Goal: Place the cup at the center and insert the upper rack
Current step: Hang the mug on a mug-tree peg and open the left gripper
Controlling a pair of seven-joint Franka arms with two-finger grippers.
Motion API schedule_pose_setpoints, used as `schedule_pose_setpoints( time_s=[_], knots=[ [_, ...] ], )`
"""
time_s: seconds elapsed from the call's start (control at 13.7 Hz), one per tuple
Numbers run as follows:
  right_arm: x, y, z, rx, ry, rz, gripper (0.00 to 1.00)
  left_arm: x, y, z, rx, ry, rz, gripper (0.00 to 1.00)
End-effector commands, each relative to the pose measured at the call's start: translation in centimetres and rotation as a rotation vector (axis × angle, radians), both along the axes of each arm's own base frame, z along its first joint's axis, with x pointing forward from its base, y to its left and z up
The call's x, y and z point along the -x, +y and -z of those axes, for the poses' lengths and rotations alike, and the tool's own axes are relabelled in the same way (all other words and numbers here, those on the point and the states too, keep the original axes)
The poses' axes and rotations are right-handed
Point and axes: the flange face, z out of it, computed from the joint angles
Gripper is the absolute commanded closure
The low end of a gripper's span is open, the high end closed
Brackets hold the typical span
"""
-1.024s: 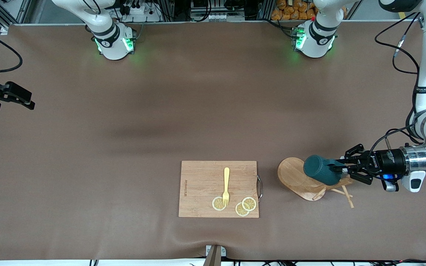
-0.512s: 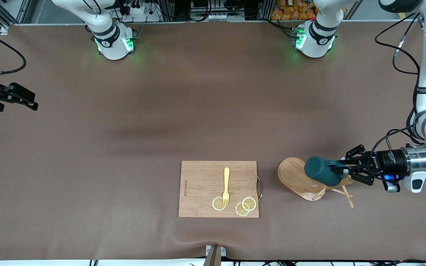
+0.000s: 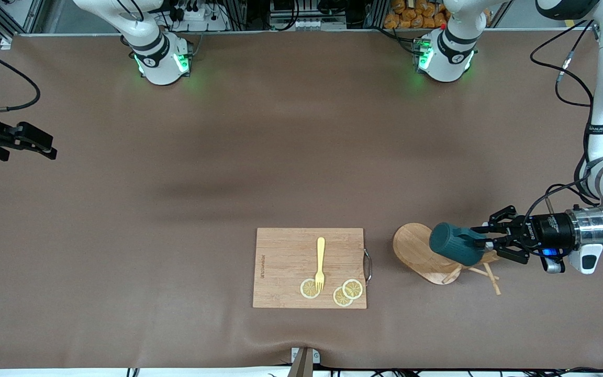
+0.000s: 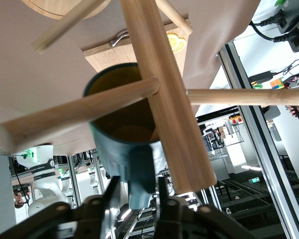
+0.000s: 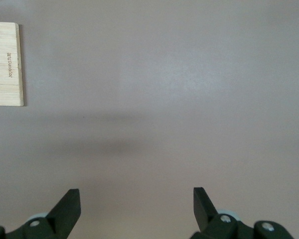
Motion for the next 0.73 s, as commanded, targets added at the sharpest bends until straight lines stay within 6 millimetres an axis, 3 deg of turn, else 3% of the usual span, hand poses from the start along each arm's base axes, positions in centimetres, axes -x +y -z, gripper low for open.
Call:
schedule_pose_setpoints(
  time_s=[0.0, 0.15, 0.37, 0.66],
  knots=[
    [0.0, 0.2, 0.0, 0.003, -0.003, 0.01, 0.0, -0.3, 0.2, 0.1, -0.008, -0.012, 0.008, 0.3],
    [0.1, 0.2, -0.1, 0.003, -0.005, 0.01, 0.0, -0.3, 0.2, -0.1, -0.009, -0.009, 0.006, 0.03],
    [0.1, 0.2, 0.0, 0.002, -0.002, 0.01, 0.0, -0.3, 0.2, -1.0, -0.015, -0.021, 0.008, 0.0],
    [0.1, 0.2, 0.0, 0.003, -0.003, 0.01, 0.0, 0.4, 0.1, -4.4, -0.091, -0.029, 0.034, 0.0]
  ],
)
